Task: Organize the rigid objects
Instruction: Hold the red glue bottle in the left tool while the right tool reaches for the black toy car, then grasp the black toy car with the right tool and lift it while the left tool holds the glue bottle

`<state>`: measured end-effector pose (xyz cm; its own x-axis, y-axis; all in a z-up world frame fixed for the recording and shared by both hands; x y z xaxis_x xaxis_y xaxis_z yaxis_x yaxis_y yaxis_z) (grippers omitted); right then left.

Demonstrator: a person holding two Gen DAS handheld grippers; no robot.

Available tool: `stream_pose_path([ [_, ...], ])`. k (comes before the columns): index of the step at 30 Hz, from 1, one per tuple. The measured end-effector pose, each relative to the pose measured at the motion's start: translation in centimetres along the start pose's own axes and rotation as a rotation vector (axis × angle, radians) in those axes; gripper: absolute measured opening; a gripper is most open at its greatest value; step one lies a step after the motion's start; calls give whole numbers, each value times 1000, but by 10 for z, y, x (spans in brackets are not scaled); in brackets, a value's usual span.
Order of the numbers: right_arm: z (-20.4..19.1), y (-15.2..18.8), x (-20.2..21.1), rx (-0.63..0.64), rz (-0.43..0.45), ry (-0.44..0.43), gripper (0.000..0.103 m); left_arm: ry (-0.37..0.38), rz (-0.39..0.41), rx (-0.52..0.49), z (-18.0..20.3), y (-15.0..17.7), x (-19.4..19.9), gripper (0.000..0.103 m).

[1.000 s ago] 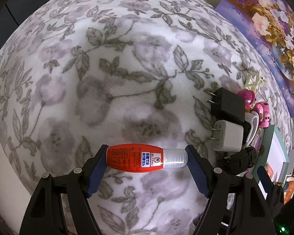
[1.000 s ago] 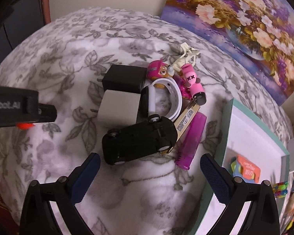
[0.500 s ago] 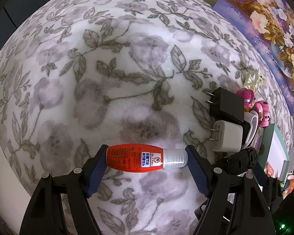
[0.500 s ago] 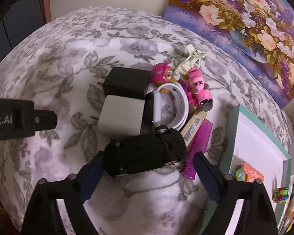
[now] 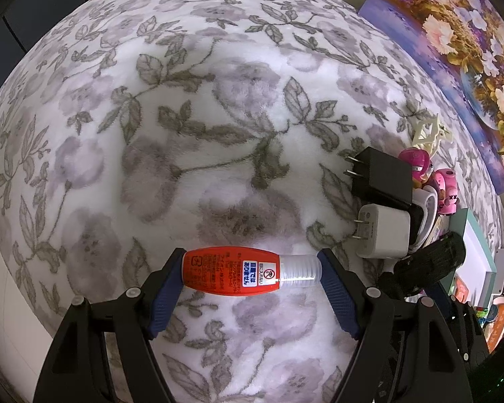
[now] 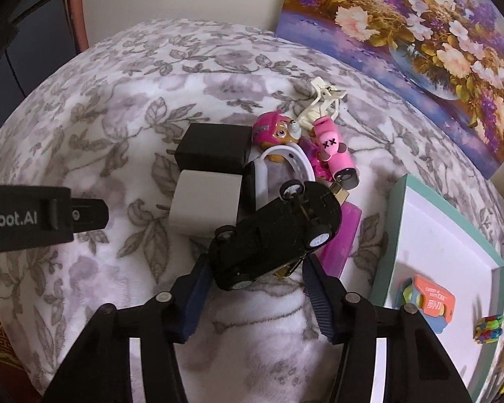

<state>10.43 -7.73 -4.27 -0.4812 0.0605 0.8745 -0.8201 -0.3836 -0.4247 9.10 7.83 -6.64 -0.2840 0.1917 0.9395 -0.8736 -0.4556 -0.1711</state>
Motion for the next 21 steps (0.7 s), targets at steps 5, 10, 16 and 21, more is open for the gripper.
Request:
stream_pose_path([
  [5, 10, 0, 2, -41, -2, -21, 39, 15, 1, 3, 0, 0, 2, 79],
  [10, 19, 3, 0, -80, -22, -67, 39, 37, -3, 3, 1, -1, 3, 79],
  [16, 41, 1, 4, -213, -15, -127, 68, 37, 6, 8, 0, -2, 4, 79],
  [21, 56, -6, 9, -306, -4, -179, 68, 20, 23, 12, 2, -6, 3, 79],
])
Point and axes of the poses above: each gripper's, at about its wrist camera, not at the fingertips, and x roughly against the way its jaws point, z to its right, y to its underside, the point moved 1 cm from there along -x, roughly the way its jaws point, and after that the axes turned 8 degrees about y, right-handed, at the moved point
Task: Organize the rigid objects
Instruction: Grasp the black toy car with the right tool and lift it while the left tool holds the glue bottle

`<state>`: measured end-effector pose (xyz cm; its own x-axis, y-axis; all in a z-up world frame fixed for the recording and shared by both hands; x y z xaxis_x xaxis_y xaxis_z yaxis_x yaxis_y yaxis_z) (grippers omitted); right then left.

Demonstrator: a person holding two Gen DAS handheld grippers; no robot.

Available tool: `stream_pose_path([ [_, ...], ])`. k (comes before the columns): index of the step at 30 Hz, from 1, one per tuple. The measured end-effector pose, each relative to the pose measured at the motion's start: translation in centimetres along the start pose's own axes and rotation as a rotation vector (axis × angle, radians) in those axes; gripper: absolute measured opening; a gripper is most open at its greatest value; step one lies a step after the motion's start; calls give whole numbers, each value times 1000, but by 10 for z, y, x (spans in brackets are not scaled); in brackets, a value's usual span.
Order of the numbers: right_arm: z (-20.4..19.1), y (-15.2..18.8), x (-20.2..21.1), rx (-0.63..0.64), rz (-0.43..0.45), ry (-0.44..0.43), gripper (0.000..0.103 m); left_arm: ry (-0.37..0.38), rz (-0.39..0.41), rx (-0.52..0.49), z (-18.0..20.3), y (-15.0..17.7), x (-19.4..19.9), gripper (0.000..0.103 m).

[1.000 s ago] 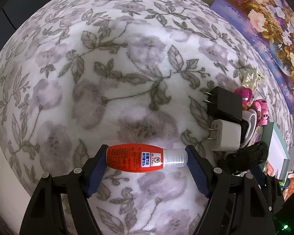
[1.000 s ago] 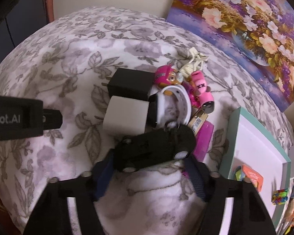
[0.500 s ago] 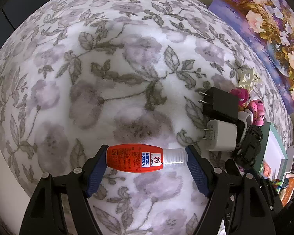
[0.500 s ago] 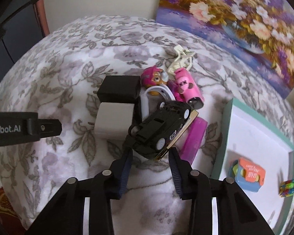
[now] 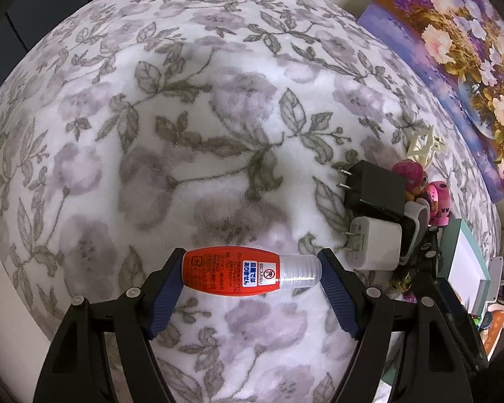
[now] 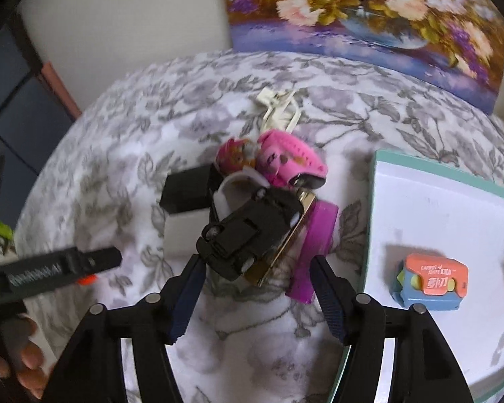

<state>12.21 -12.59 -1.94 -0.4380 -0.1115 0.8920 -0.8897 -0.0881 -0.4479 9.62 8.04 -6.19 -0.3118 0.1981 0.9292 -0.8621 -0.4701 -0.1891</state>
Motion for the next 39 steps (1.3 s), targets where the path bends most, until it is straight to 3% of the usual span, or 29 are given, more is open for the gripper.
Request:
stream_pose_path([
  [7, 7, -11, 0, -94, -14, -53, 68, 11, -12, 32, 4, -4, -9, 79],
  [12, 17, -19, -11, -219, -37, -136, 68, 6, -4, 55, 4, -12, -13, 79],
  [19, 15, -26, -26, -238, -43, -80, 67, -10, -8, 54, 6, -22, -22, 79],
  [24, 12, -26, -31, -224, -44, -58, 56, -12, -7, 61, 2, -27, -23, 79],
  [26, 12, -26, -29, -215, -39, -41, 39, -6, -3, 62, 2, -29, -22, 79],
  [27, 13, -25, -28, -212, -44, -22, 35, -2, 2, 58, 3, -29, -20, 79],
  [32, 23, -18, -26, -251, -75, -44, 35, 17, 27, 38, 8, -27, -5, 79],
  [39, 37, -13, 14, -287, -25, -55, 35, 39, 79, -42, 32, -12, 24, 79],
])
Point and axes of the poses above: each gripper's, at about its wrist camera, not at the fingertips, and x roughly against the way its jaws point, z to its right, y to its underside, the point moved 1 cm from there along -x, roughly the way its jaws point, and after that the axes turned 8 degrees about y, right-handed, at the moved point
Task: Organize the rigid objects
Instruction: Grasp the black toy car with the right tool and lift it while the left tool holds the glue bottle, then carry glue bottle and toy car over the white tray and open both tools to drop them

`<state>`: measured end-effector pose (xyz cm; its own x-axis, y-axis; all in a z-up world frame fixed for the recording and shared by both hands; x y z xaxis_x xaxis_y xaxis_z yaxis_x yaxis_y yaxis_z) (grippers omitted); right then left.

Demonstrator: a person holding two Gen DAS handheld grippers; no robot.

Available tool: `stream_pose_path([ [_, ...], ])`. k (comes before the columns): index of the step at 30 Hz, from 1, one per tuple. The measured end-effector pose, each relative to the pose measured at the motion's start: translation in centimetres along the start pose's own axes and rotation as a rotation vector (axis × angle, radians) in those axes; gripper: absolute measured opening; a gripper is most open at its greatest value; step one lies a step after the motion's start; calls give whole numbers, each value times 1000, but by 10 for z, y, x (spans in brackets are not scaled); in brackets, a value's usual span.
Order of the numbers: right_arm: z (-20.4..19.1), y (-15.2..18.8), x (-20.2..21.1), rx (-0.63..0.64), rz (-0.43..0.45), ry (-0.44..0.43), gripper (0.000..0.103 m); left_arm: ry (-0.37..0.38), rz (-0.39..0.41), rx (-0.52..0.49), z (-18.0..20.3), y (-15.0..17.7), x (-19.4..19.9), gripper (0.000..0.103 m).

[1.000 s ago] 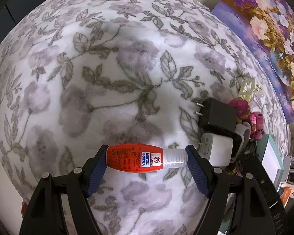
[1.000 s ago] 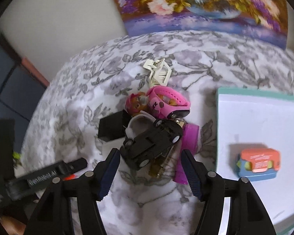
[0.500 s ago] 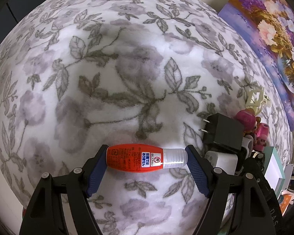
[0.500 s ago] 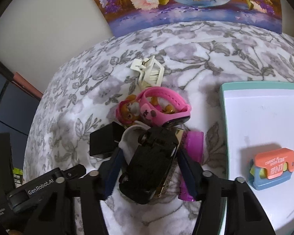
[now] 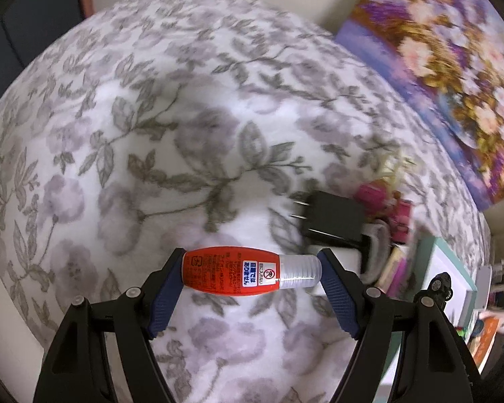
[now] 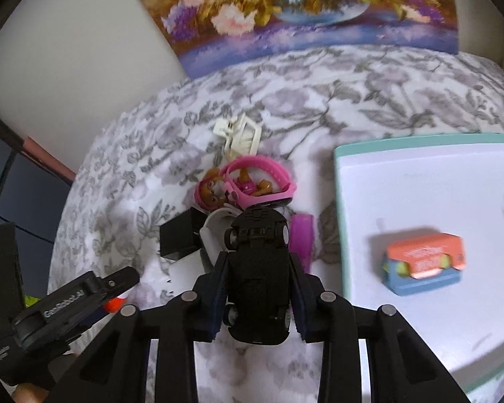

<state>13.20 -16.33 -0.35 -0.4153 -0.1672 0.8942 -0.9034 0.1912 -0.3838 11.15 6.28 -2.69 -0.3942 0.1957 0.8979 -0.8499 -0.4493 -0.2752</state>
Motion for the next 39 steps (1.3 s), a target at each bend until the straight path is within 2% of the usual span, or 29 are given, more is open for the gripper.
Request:
stream_pose_path([
  [7, 36, 6, 44, -25, 36, 147, 35, 38, 34, -162, 59, 30, 25, 79],
  [10, 64, 8, 65, -73, 47, 200, 35, 32, 33, -241, 85, 44, 25, 79],
  [18, 147, 20, 87, -207, 8, 309, 35, 46, -50, -447, 156, 108, 7, 79],
  [22, 184, 25, 84, -278, -33, 342, 35, 14, -71, -557, 186, 139, -7, 79],
  [28, 217, 29, 82, -309, -50, 389, 35, -11, -128, -629, 212, 163, -28, 79],
  [32, 228, 30, 75, -303, -73, 420, 35, -32, -135, -664, 222, 167, -36, 79],
  [39, 237, 33, 57, -289, -123, 415, 35, -48, -155, -696, 227, 172, -47, 79],
])
Point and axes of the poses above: each gripper's, at about its wrist camera, not at the fingertips, and x roughly against the way its jaws point, z to its right, y to its underside, the point moved 1 cm from there along -x, roughly the way its jaws point, and after that the axes turned 8 degrees about y, right-handed, at the moved point
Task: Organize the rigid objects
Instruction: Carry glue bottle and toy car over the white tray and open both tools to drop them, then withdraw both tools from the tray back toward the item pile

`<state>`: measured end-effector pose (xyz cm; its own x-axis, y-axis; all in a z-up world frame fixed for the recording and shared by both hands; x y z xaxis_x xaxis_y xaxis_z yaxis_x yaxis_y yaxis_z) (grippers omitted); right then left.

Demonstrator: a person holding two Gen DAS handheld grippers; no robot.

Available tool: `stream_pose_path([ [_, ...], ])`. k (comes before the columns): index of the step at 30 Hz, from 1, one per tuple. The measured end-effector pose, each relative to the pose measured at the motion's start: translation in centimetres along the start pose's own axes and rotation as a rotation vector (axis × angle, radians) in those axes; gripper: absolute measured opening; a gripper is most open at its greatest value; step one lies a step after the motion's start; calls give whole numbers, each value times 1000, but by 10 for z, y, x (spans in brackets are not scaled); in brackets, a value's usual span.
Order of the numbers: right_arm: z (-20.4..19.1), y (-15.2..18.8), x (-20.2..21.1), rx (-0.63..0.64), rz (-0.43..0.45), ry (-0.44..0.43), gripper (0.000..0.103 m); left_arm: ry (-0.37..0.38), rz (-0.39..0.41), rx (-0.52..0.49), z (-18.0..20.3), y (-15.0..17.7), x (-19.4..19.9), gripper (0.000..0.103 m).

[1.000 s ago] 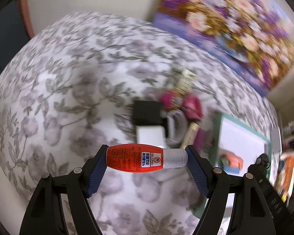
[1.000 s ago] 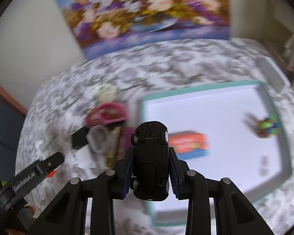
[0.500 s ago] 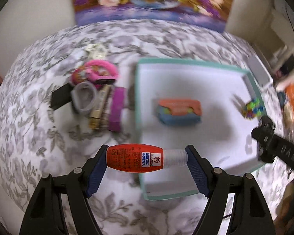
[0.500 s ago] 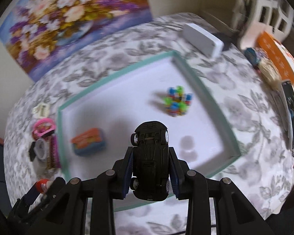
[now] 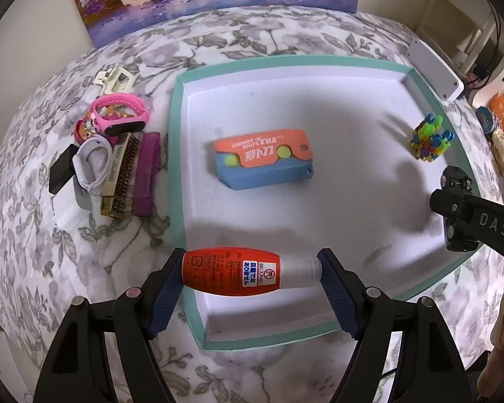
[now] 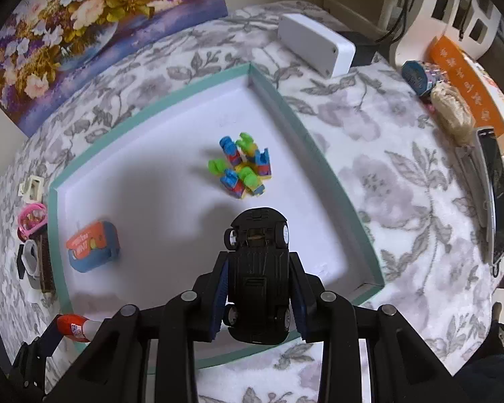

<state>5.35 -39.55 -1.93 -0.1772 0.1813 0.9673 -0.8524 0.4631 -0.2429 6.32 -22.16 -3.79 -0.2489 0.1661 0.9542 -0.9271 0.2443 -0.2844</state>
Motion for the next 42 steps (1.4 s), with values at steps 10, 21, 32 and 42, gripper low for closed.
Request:
stream_pose_path([
  [10, -10, 5, -17, 33, -55, -7, 36, 19, -46, -6, 1, 3, -14, 79],
  [21, -8, -2, 7, 34, 13, 10, 72, 47, 11, 3, -4, -5, 7, 81],
  [32, -7, -5, 23, 40, 66, 41, 92, 28, 116, 229, -77, -18, 34, 93],
  [42, -34, 3, 26, 110, 86, 37, 101, -122, 180, 519, -191, -5, 62, 94],
])
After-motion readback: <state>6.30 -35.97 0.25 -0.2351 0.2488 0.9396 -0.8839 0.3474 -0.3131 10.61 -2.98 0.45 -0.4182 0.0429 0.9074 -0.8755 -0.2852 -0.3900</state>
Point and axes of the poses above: each gripper's, at about its wrist camera, not at the fingertips, and x roughly against the way its jaws point, z to its right, y to its underside, the point moved 1 cm from there along -x, roughly the way its jaws point, and after that the axes turned 8 degrees about y, right-handed, at the moved point
